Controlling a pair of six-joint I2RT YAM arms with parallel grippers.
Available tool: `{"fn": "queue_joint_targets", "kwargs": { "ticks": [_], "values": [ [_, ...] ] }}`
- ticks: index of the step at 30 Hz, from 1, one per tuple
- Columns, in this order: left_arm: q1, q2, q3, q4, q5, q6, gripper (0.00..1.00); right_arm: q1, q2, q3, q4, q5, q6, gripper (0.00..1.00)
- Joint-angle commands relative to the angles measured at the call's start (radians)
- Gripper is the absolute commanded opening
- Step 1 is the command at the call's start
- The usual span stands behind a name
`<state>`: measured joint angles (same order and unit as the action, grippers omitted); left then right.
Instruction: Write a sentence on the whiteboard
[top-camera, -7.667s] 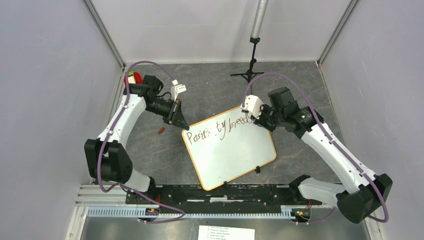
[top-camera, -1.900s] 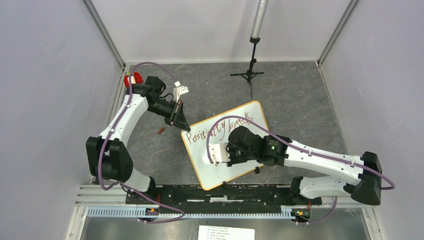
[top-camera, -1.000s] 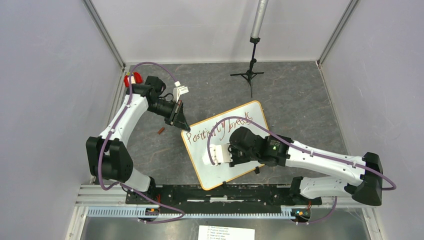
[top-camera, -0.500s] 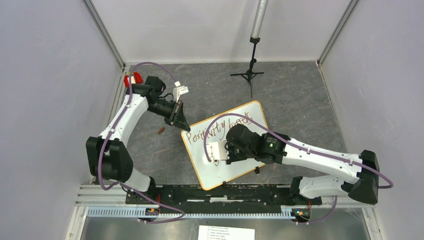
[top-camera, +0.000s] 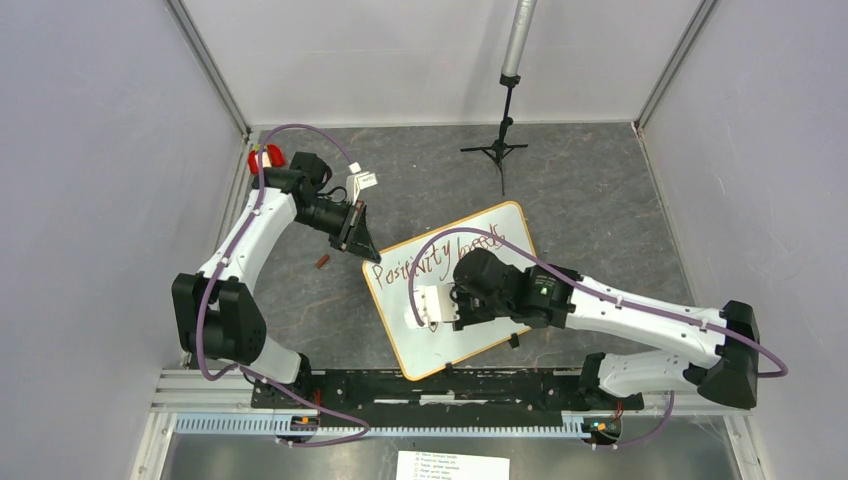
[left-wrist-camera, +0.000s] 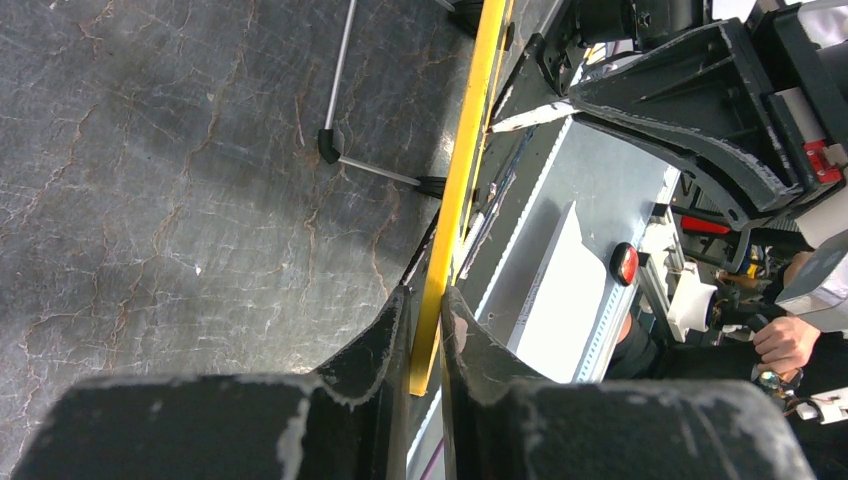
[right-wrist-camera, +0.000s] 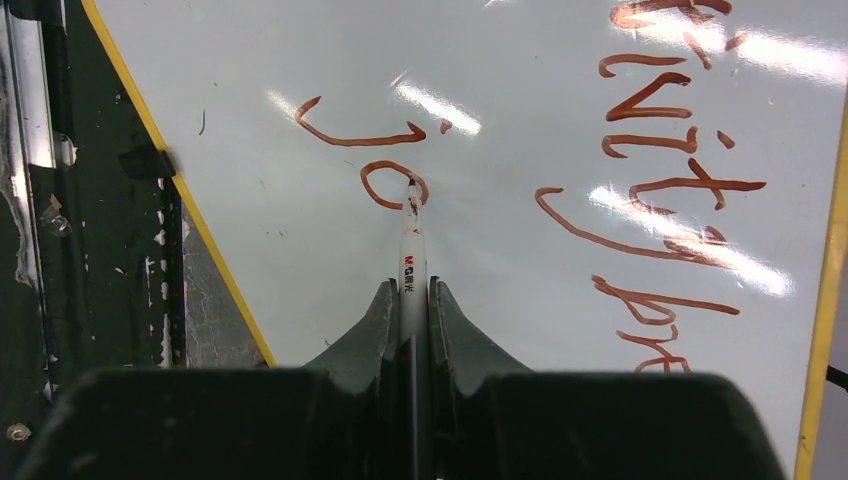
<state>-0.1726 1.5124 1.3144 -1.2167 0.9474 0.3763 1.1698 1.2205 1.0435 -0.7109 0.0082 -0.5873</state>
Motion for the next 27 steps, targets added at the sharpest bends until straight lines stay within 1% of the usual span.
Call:
{"fn": "queue_joint_targets", "kwargs": {
  "ticks": [1,7,13,27],
  "values": [
    [-0.005,0.016,0.003,0.018,-0.024,-0.017,0.18,-0.008,-0.071,0.003,0.005,-0.046,-0.023,0.00],
    [-0.006,0.012,0.003,0.017,-0.020,-0.017,0.18,-0.091,-0.123,-0.022,-0.011,-0.114,-0.026,0.00],
    [-0.005,0.019,0.008,0.017,-0.015,-0.016,0.18,-0.146,-0.153,-0.055,-0.015,-0.150,-0.019,0.00],
    [-0.006,0.012,0.003,0.016,-0.014,-0.014,0.18,-0.156,-0.136,-0.056,0.004,-0.177,0.000,0.00]
  ]
}}
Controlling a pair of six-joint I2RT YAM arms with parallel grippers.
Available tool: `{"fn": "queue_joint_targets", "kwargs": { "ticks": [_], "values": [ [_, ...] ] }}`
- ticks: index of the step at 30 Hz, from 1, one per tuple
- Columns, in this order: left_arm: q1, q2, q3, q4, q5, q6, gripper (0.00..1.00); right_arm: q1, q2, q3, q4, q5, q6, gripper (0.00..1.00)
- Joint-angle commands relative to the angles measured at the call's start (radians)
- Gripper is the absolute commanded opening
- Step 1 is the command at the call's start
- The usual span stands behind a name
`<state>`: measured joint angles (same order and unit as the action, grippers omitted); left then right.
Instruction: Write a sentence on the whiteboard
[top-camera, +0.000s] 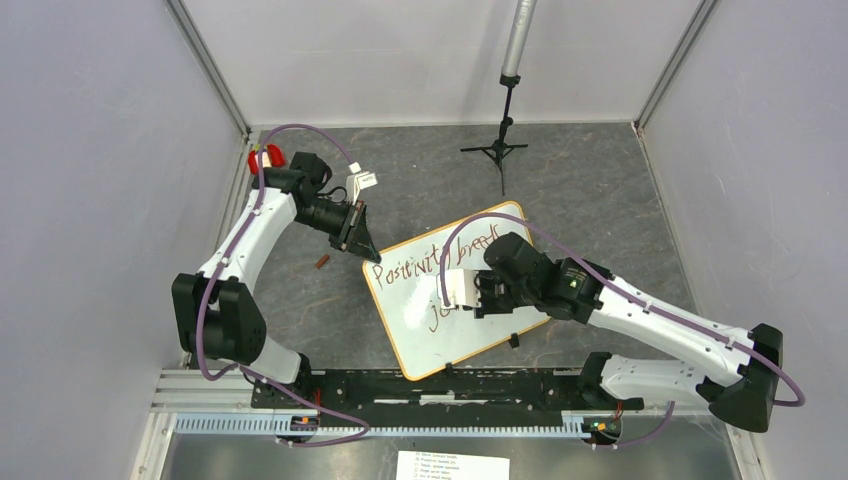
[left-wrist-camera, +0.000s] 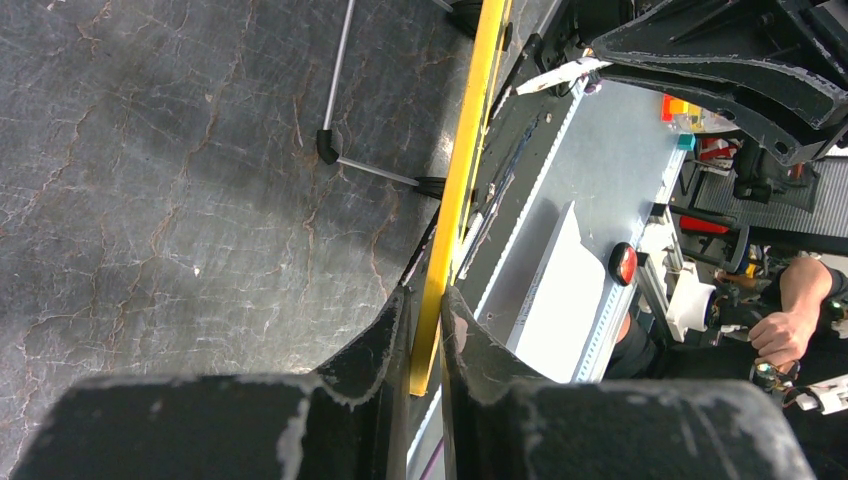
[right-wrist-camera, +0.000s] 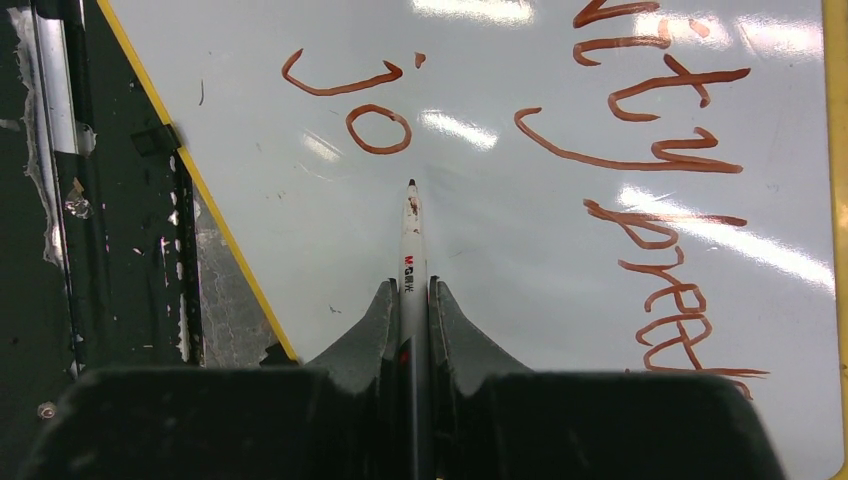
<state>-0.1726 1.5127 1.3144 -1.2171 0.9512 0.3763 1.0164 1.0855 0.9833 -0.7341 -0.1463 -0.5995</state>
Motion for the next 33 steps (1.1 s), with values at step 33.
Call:
{"fn": "queue_joint_targets", "kwargs": {
  "ticks": [33],
  "values": [
    [-0.006,0.013,0.002,0.018,-0.020,-0.018,0.18,-0.002,0.014,-0.022,0.060,0.092,0.056,0.00]
  ]
}}
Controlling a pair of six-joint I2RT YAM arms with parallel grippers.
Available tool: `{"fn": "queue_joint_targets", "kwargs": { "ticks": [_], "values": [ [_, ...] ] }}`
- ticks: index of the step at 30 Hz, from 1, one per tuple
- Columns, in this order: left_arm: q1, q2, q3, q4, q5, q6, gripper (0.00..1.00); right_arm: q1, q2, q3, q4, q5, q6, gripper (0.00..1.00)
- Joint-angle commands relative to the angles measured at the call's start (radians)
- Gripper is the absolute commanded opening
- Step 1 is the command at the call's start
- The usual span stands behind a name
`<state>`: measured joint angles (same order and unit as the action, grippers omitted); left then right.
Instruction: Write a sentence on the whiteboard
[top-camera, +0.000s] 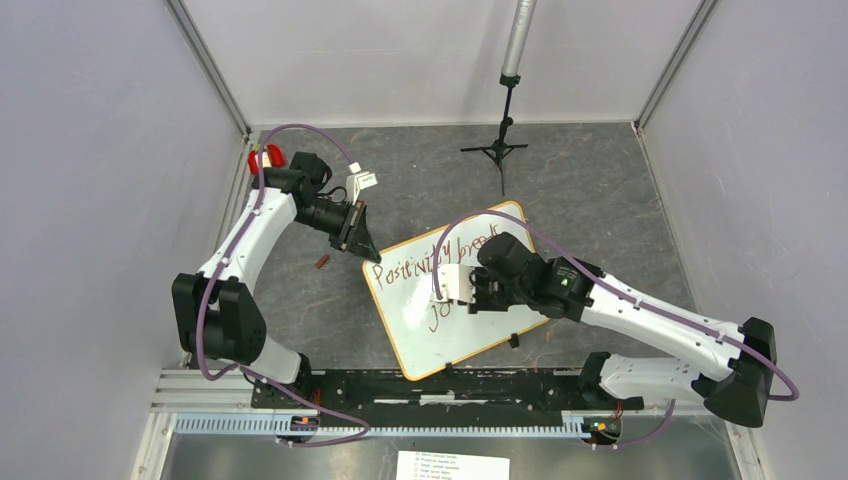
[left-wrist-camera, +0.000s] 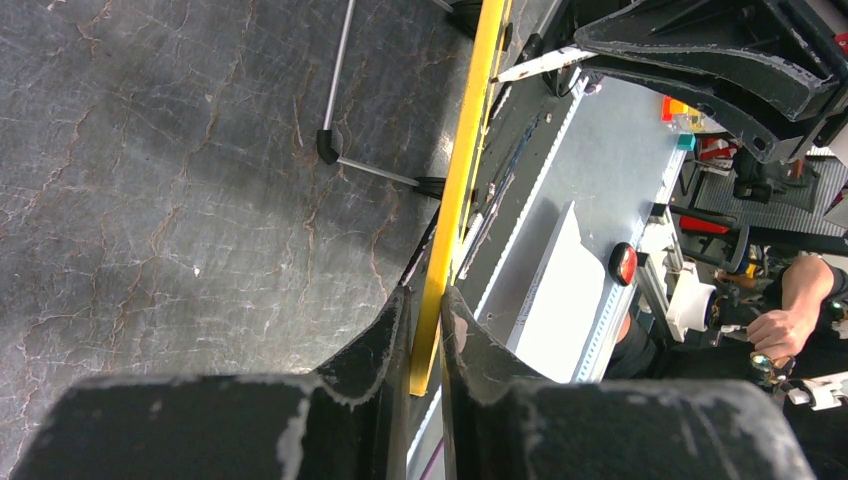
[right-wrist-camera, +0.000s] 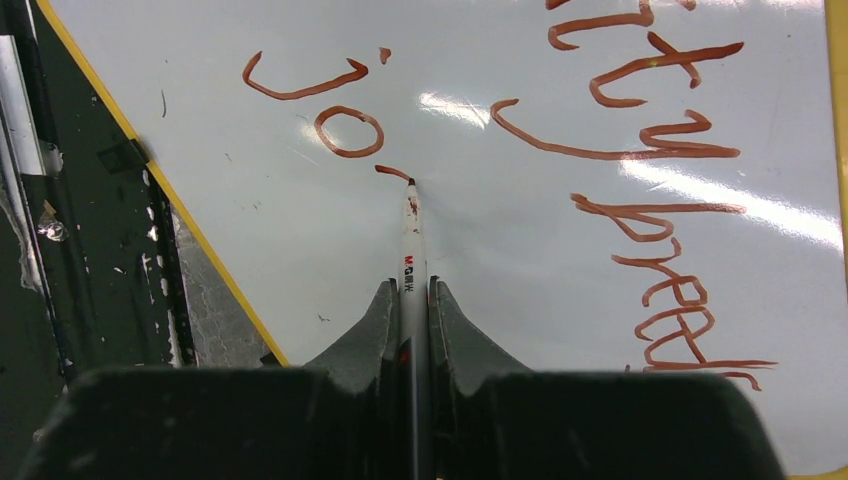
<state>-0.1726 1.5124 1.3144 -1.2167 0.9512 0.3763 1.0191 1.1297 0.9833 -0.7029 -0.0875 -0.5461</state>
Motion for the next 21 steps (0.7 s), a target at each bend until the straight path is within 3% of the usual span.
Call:
{"fn": "queue_joint_targets", "kwargs": {
  "ticks": [1,9,21],
  "values": [
    [-0.005,0.014,0.003,0.017,-0.019,-0.017,0.18,-0.005,-0.031,-0.028,0.024,0.027,0.000,0.00],
    [-0.005,0.024,0.007,0.017,-0.022,-0.019,0.18,-0.002,-0.022,-0.063,-0.023,-0.007,-0.034,0.00],
    [-0.005,0.026,0.009,0.017,-0.018,-0.020,0.18,-0.008,-0.035,0.019,0.014,0.127,-0.009,0.00]
  ]
}}
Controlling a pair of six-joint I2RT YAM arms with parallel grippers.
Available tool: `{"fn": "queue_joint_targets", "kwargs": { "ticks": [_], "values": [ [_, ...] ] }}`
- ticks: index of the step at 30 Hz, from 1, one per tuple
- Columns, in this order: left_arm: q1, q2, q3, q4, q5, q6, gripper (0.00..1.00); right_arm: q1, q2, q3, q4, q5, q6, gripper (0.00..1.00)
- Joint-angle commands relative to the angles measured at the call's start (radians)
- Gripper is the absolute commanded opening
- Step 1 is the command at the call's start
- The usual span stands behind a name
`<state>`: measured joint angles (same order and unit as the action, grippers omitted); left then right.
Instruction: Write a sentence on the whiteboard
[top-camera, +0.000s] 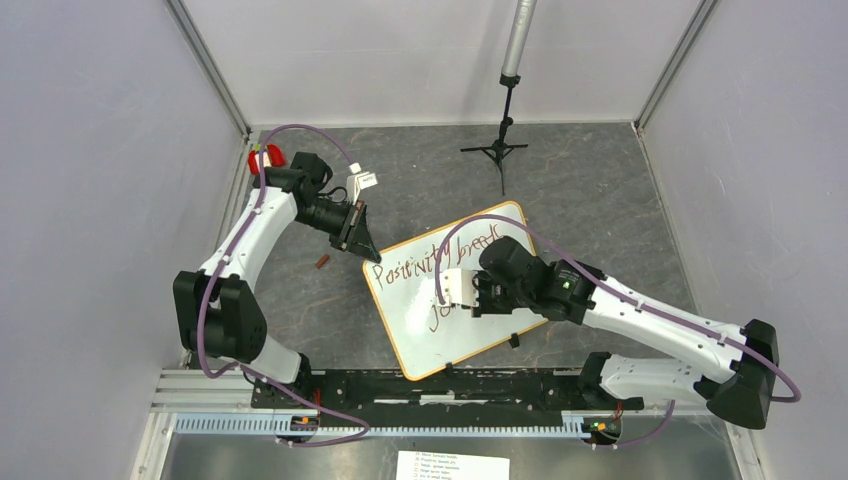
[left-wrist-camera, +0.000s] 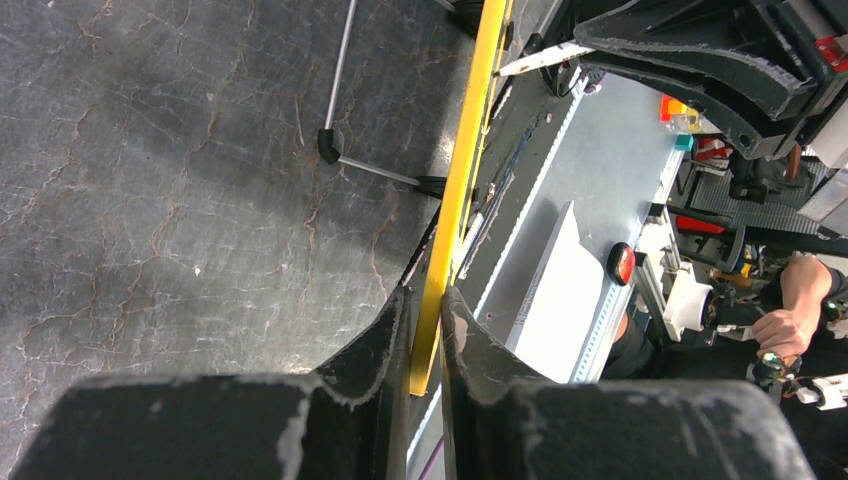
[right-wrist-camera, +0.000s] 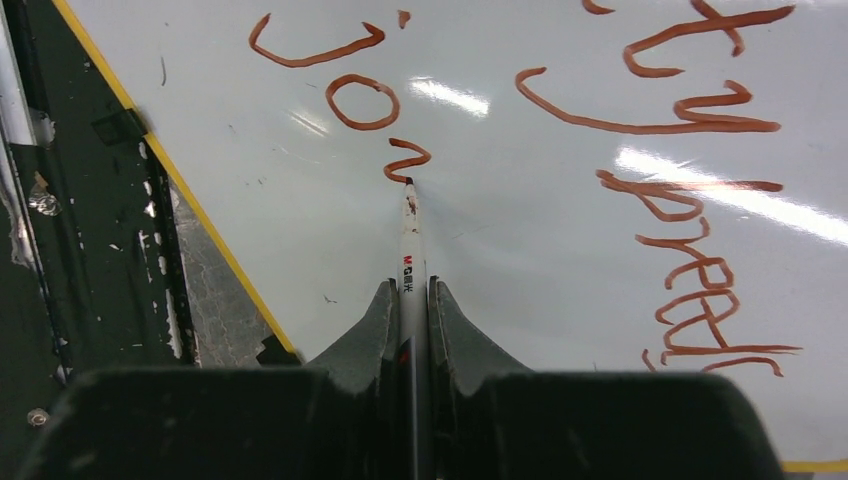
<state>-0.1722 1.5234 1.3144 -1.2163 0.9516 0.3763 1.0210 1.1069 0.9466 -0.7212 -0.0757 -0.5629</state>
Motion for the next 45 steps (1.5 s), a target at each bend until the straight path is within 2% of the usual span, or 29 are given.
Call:
{"fn": "queue_joint_targets", "kwargs": {
  "ticks": [1,6,15,22,27,35,45],
  "values": [
    [-0.007,0.015,0.009,0.016,-0.020,-0.019,0.18,-0.011,-0.012,0.063,0.036,0.125,0.010,0.00],
    [-0.006,0.017,0.010,0.017,-0.020,-0.019,0.18,-0.016,-0.008,0.075,0.039,0.133,0.008,0.00],
    [-0.006,0.023,0.014,0.016,-0.019,-0.019,0.18,-0.011,0.017,0.024,-0.035,0.053,-0.028,0.00],
    [-0.007,0.029,0.013,0.016,-0.017,-0.016,0.18,0.046,0.040,-0.008,-0.099,0.032,-0.073,0.00],
    [-0.006,0.027,0.013,0.017,-0.017,-0.018,0.18,0.087,0.067,-0.014,-0.080,0.028,-0.078,0.00],
    [-0.008,0.019,0.009,0.016,-0.020,-0.018,0.19,0.117,0.114,0.067,-0.015,0.004,-0.042,0.00],
    [-0.007,0.011,0.010,0.016,-0.019,-0.020,0.19,0.089,0.013,0.104,-0.072,-0.097,-0.074,0.00]
  ]
}}
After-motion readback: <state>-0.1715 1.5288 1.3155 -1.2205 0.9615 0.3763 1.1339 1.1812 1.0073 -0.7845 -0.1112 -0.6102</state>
